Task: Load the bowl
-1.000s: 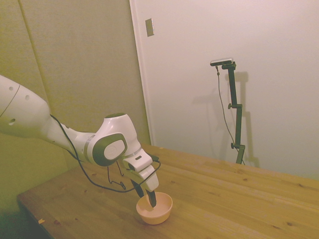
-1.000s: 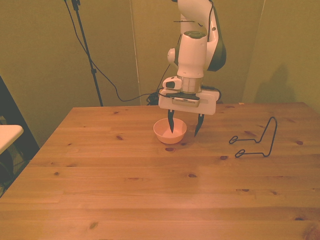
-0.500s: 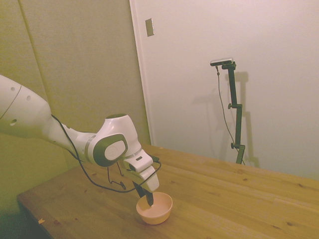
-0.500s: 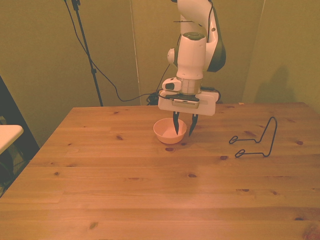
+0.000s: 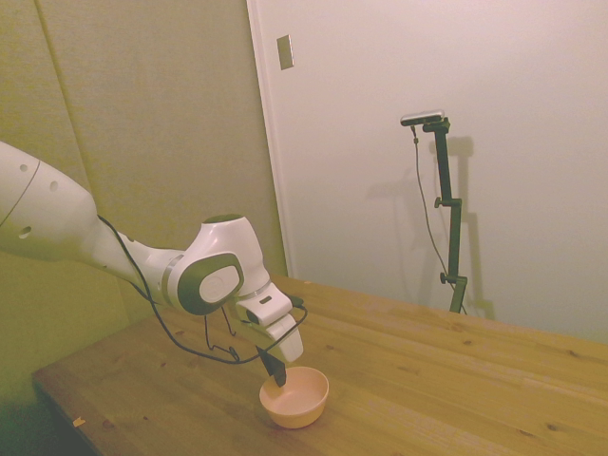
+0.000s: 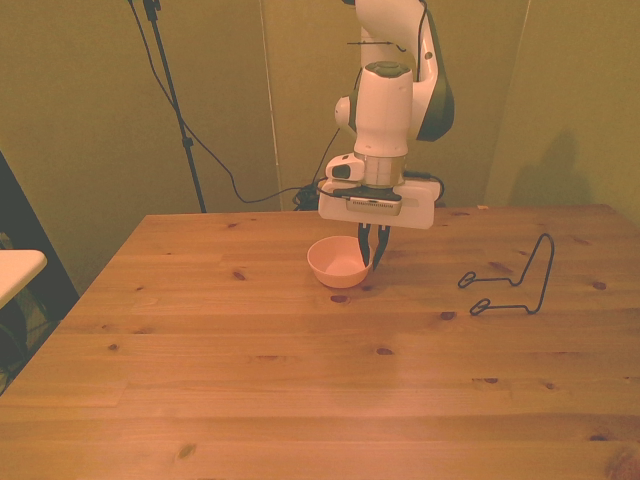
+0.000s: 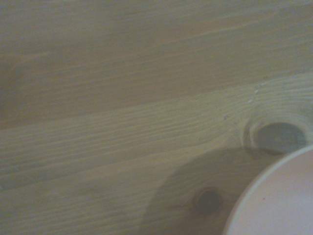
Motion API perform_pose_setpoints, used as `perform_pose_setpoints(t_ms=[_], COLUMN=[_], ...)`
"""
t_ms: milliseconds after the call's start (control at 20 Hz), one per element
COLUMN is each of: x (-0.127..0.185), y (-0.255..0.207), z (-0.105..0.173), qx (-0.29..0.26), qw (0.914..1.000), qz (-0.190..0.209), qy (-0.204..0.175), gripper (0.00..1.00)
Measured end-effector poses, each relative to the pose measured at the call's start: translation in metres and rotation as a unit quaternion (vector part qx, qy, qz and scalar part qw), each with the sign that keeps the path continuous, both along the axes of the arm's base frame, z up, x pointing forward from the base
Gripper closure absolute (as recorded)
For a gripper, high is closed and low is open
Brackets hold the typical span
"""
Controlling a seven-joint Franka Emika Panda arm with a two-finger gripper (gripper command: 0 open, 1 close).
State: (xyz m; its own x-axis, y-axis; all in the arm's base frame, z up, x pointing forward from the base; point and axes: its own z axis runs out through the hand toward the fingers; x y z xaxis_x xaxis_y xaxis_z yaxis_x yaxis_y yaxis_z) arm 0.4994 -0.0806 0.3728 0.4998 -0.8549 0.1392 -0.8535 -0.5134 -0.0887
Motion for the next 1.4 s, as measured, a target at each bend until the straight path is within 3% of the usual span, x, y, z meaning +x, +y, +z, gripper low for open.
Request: perform_pose_setpoints(t_ms=[250,650,850,1250,1400], x=[0.006,0.036,0.040,0.053,0.054], y=[0.008,0.056,0.065,0.096,0.098], z=[0.032,0.150,0.151,0.126,0.121], qx=[0.037,0.124,0.165,0.331,0.337], qw=[0.9992,0.9885,0.9806,0.9321,0.9298], qz=[0.008,0.042,0.059,0.107,0.113], qy=[-0.016,-0.076,-0.088,-0.102,-0.097], gripper=[1.00,1.00,1.00,1.00,1.00])
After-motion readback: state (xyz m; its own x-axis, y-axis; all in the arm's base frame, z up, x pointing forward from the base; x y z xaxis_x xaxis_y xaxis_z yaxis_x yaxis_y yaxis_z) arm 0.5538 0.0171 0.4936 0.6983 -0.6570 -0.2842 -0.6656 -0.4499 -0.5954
